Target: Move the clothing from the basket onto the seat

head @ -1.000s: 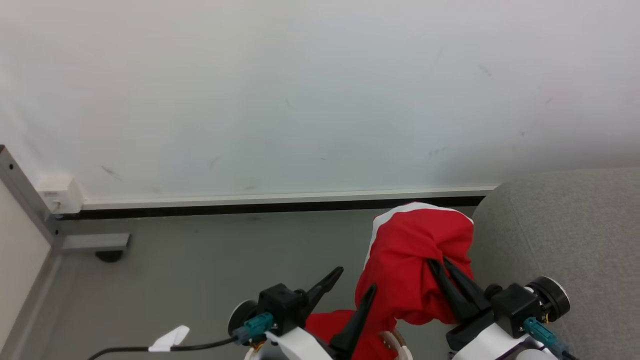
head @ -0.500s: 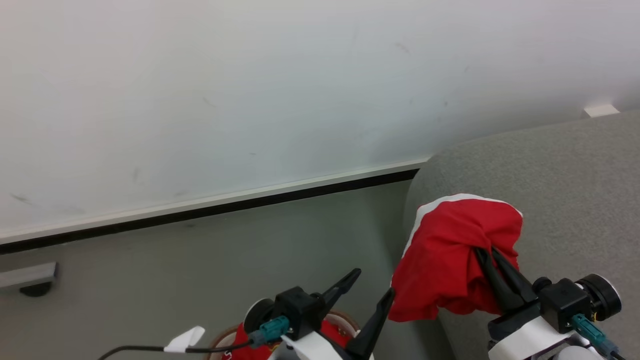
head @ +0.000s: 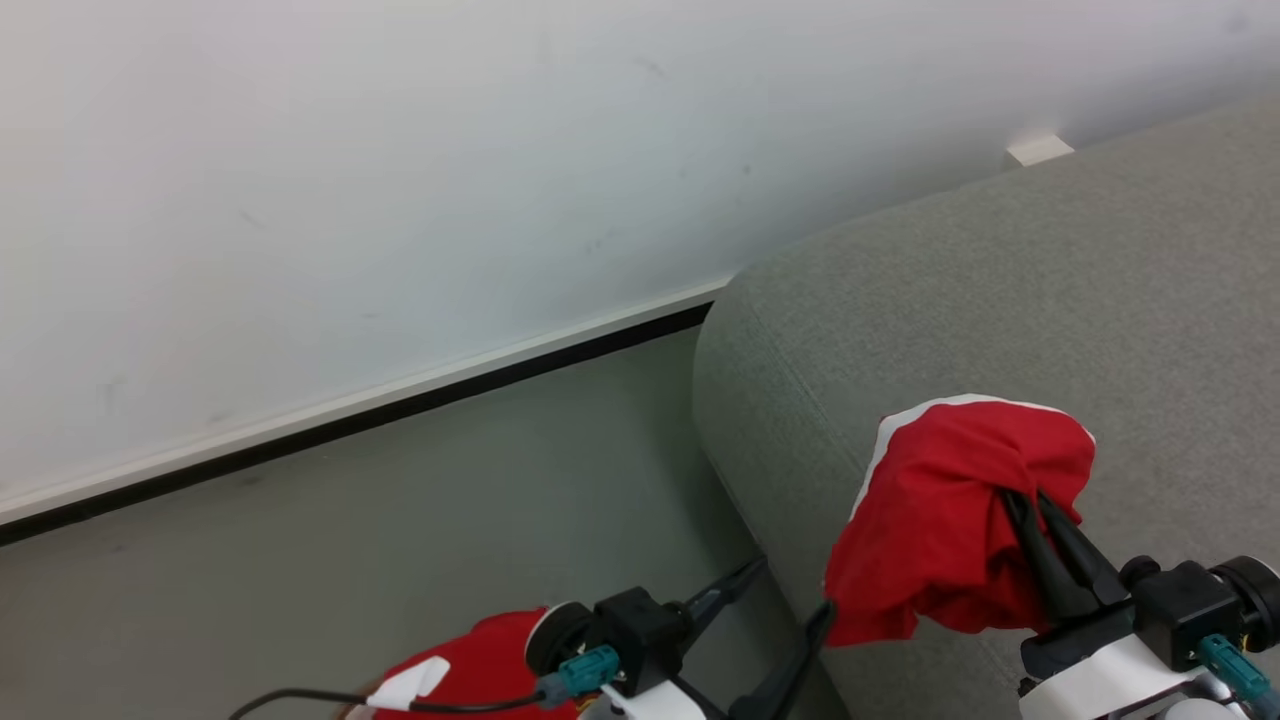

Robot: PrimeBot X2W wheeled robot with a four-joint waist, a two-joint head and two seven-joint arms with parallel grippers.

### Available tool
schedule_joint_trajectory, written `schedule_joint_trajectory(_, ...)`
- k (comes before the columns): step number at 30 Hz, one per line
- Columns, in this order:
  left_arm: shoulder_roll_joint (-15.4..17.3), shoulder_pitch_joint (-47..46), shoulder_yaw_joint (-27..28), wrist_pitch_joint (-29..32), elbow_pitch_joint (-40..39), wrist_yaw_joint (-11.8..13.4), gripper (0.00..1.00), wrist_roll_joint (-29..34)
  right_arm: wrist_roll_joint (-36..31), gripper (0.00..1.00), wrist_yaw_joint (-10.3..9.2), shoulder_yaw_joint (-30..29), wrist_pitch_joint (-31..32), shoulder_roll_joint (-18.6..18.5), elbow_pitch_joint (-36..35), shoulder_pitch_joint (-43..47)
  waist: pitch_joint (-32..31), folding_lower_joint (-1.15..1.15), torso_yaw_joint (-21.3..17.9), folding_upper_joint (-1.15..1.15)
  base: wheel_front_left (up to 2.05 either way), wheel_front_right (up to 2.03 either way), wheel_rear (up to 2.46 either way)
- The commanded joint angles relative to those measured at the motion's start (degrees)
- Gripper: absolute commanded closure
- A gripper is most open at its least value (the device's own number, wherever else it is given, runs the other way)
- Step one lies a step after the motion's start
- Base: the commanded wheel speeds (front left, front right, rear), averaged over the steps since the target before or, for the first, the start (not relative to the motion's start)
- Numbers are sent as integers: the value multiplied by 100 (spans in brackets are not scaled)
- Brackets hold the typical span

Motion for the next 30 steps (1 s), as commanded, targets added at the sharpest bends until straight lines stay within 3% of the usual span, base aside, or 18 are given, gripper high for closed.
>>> schedule_joint_trajectory(1,9,-68,-3,-26,21,-17,0,94,31,100,-14,-61,-16,-3,-18,43,78,0,-81,0,0,0,0)
schedule_joint_trajectory(8,46,-340,-60,107,-46,-46,0,150,-29,100,-14,-385,-16,14,-61,-126,503,0,35,0,0,0,0)
schedule_joint_trajectory(17,230,-1370,5,574,-407,-194,0,470,-436,100,-14,-1423,-15,102,227,-1580,2180,0,568,0,0,0,0)
schedule_joint_trajectory(24,206,-2269,68,742,-602,-338,0,685,-777,100,-14,-2298,51,-384,1107,-3199,3477,0,1094,0,0,0,0)
schedule_joint_trajectory(30,117,-2579,154,596,-571,-354,0,732,-1227,100,-14,-3098,64,-810,2117,-3992,3939,0,1488,0,0,0,0)
